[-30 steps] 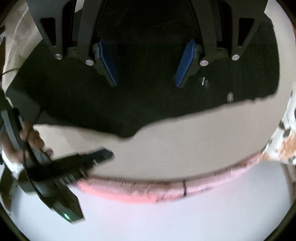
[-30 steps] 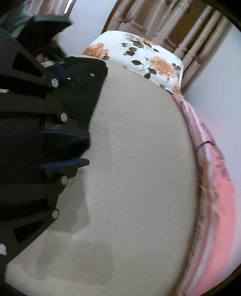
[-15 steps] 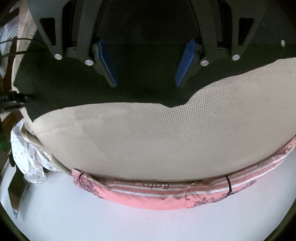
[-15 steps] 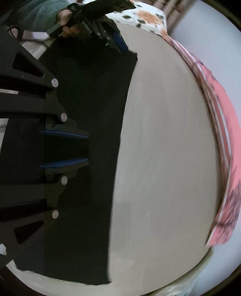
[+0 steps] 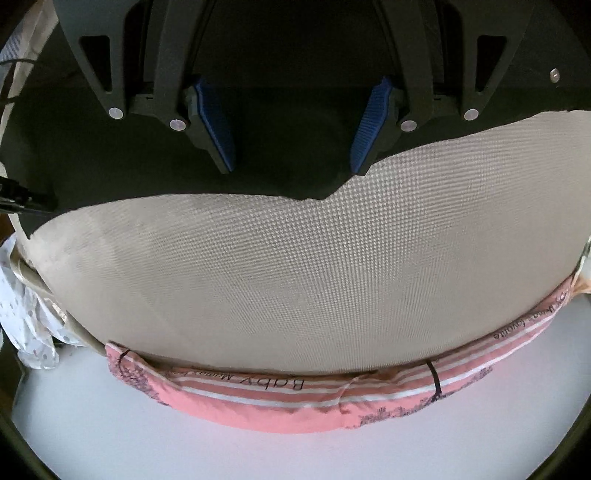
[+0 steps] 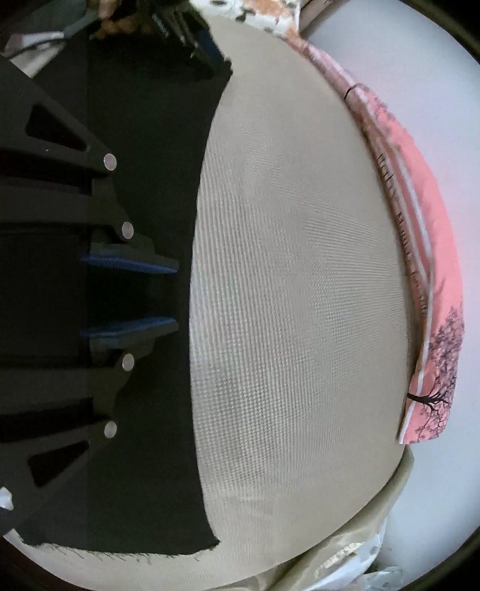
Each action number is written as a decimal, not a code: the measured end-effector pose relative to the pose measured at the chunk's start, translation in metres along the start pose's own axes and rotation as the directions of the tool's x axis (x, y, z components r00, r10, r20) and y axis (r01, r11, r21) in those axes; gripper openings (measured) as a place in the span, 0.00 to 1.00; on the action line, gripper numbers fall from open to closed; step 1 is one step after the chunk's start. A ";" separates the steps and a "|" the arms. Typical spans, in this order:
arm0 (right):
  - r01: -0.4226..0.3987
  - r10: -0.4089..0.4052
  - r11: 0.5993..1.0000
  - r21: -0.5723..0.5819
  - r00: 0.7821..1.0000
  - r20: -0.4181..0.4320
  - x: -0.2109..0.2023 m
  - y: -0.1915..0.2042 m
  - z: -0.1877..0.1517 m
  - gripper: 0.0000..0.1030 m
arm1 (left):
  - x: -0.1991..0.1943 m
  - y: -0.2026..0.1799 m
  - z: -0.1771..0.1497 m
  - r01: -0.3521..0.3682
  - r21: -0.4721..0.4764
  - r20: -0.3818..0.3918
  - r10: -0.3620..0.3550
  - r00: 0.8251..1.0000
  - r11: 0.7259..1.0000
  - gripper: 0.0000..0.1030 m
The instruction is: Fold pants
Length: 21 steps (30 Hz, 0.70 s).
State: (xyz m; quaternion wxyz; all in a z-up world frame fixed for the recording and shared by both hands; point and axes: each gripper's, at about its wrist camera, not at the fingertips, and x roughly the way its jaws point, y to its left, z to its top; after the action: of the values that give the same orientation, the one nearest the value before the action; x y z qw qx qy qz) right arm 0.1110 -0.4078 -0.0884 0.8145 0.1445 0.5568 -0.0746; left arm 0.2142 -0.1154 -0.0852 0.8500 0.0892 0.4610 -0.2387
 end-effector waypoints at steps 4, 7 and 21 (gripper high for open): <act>-0.097 0.097 0.993 -0.068 0.995 -0.007 -0.020 0.029 -0.021 0.24 | -0.034 -0.004 -0.017 0.011 0.012 0.037 -0.012 0.999 1.000 0.63; -0.155 0.149 0.977 -0.145 0.987 -0.054 -0.023 0.056 -0.045 0.24 | -0.057 -0.008 -0.035 0.003 0.036 0.049 -0.005 0.999 0.999 0.63; 0.011 -0.009 1.000 0.025 0.999 -0.053 -0.036 -0.039 -0.091 0.19 | -0.070 0.022 -0.101 -0.108 0.026 -0.014 0.108 0.994 0.994 0.63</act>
State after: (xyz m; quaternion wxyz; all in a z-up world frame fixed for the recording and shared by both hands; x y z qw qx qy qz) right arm 0.0061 -0.4168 -0.0916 0.7973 0.1540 0.5778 -0.0820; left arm 0.1176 -0.0355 -0.0851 0.8569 0.1267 0.4589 -0.1976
